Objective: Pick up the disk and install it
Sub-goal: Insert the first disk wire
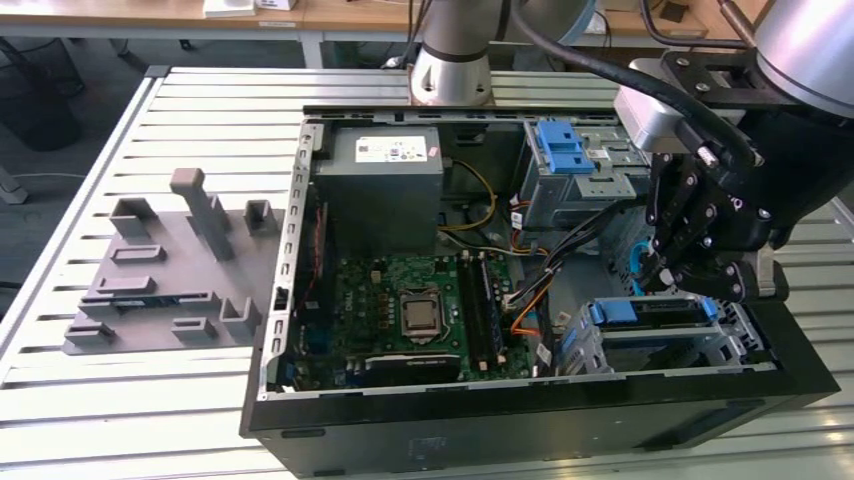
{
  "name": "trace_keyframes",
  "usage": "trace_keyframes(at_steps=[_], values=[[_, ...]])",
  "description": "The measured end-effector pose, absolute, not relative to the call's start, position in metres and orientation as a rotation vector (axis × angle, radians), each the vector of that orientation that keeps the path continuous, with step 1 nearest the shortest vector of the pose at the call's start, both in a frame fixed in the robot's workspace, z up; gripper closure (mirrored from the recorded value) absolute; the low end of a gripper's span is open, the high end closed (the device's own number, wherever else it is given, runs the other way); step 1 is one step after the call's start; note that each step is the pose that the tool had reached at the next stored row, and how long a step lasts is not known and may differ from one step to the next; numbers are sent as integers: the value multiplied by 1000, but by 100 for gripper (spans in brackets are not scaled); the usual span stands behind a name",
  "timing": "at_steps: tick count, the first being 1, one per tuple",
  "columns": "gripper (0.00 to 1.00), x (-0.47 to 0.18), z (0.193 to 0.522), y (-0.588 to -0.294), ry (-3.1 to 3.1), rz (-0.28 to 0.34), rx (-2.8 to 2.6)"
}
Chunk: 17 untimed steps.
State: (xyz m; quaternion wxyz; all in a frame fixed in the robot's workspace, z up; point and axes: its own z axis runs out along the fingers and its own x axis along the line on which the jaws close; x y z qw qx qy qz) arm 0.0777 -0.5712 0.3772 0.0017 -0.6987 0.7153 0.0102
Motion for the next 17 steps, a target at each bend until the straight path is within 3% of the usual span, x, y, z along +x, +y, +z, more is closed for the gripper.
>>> trace_keyframes(at_steps=[17], values=[[89,119,376,-571,2248,38,-2196]])
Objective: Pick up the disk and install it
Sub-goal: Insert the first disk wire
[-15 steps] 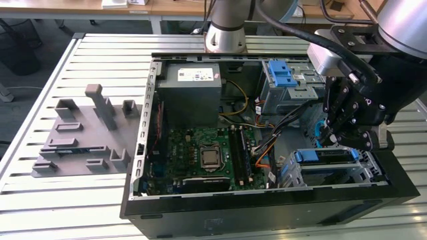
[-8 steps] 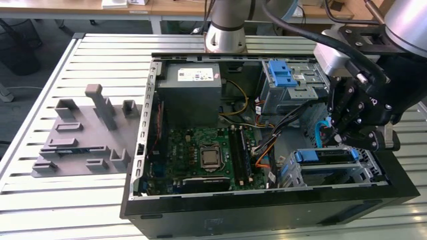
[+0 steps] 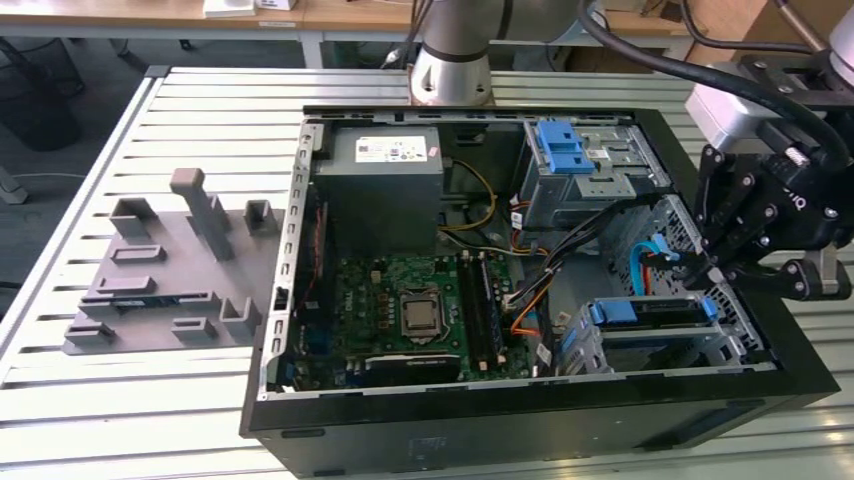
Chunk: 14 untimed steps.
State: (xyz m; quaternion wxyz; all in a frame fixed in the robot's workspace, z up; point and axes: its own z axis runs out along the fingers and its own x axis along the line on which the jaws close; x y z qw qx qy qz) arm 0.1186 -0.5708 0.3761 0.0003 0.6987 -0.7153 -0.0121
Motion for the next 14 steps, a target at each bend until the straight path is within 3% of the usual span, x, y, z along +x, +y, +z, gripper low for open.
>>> trace_keyframes(at_steps=[14], values=[[89,124,376,-567,-2247,-38,2195]])
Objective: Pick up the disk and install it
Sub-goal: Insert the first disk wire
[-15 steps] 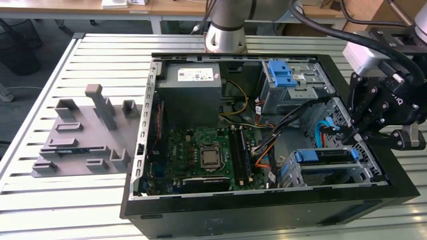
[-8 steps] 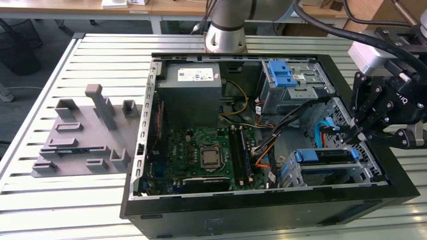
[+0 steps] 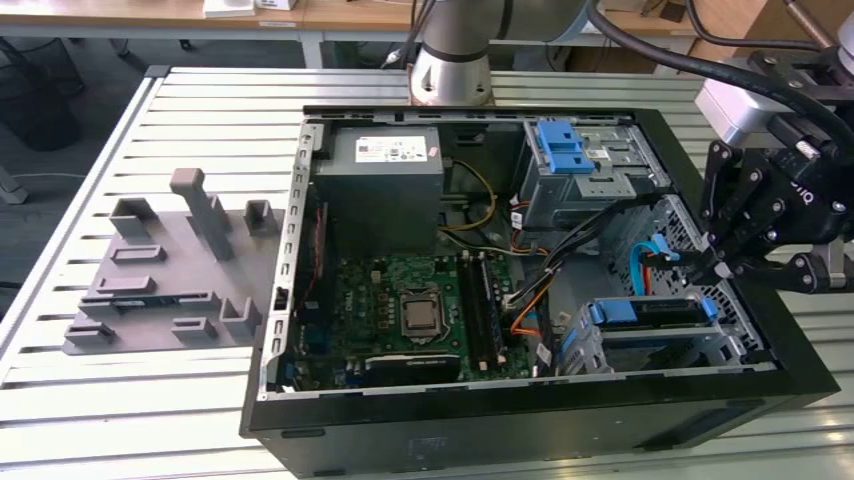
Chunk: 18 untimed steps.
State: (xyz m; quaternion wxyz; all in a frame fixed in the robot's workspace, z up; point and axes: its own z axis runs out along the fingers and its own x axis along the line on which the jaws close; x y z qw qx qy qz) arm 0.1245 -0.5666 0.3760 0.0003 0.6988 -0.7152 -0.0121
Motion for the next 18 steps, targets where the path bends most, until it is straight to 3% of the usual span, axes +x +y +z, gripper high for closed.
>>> trace_keyframes(at_steps=[12,18], values=[[89,124,376,-566,-2250,-33,2199],[89,125,375,-552,-2257,-21,2202]])
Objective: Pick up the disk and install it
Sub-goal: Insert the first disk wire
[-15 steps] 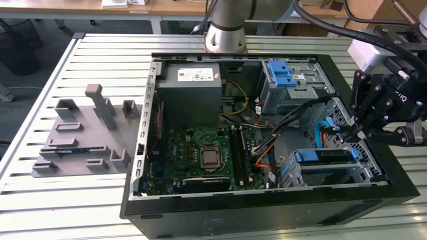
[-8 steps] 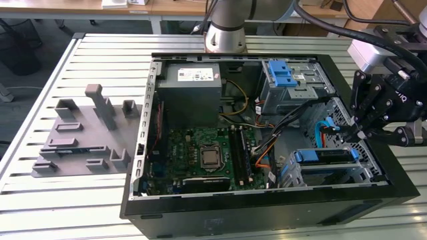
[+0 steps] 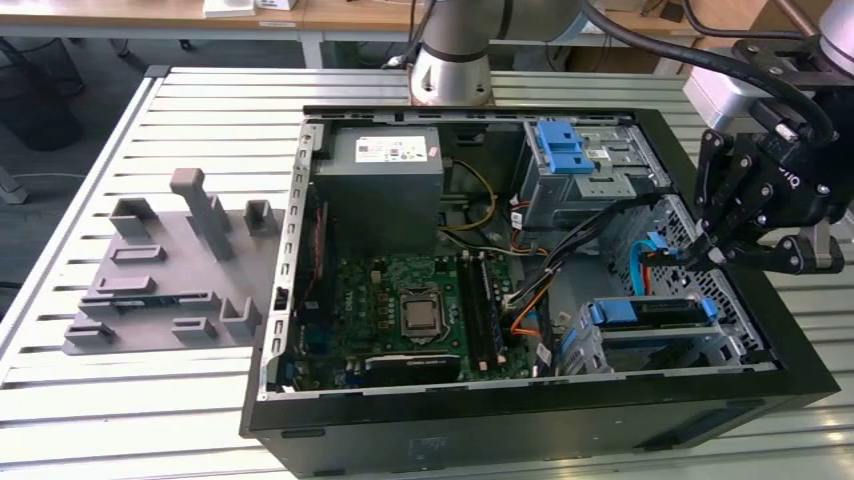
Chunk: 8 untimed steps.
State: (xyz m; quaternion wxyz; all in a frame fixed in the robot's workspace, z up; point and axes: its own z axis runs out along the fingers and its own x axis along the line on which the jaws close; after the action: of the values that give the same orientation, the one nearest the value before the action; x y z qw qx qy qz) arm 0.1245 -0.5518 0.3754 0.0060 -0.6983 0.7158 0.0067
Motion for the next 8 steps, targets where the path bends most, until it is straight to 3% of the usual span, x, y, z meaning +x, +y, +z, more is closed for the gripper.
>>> trace_keyframes(at_steps=[8], values=[[89,128,374,-546,2241,18,-2181]])
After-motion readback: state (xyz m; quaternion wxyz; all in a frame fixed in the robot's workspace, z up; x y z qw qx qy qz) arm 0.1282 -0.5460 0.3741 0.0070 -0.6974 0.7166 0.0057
